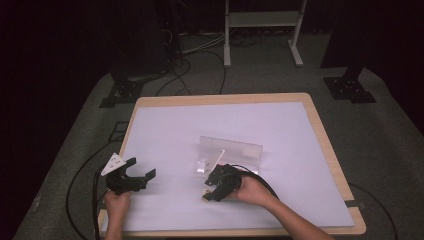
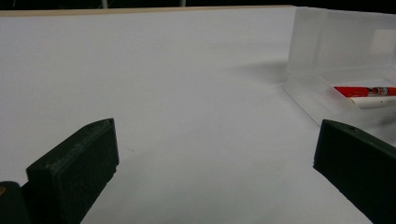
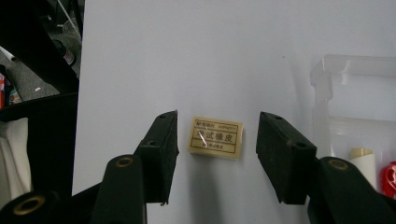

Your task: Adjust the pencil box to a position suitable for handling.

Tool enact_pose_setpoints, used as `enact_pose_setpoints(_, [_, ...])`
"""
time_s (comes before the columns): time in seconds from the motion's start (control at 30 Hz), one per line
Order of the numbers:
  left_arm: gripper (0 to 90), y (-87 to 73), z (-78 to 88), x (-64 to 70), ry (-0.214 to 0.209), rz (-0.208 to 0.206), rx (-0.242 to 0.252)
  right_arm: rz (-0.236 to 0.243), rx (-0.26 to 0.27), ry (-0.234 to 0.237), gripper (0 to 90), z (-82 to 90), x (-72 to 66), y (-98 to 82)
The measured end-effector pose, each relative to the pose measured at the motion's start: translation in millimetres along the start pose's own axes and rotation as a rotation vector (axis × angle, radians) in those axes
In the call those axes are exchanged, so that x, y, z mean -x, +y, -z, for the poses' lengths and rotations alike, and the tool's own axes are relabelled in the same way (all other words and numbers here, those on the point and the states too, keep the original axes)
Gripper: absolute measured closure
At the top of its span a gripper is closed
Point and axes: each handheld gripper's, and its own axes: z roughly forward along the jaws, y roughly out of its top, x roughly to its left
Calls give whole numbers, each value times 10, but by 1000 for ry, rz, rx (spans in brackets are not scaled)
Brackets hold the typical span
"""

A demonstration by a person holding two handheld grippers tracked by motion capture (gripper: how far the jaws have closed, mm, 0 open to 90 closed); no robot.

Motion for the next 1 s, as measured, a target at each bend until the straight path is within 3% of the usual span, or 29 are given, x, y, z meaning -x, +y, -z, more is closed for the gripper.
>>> enact_pose_setpoints(0.8, [0, 1, 0, -2, -2, 1, -1, 1, -45, 11, 481, -175, 35, 21])
enact_pose_setpoints(1.0, [0, 1, -1, -3, -3, 2, 0, 10, -53, 16, 519, -206, 17, 24])
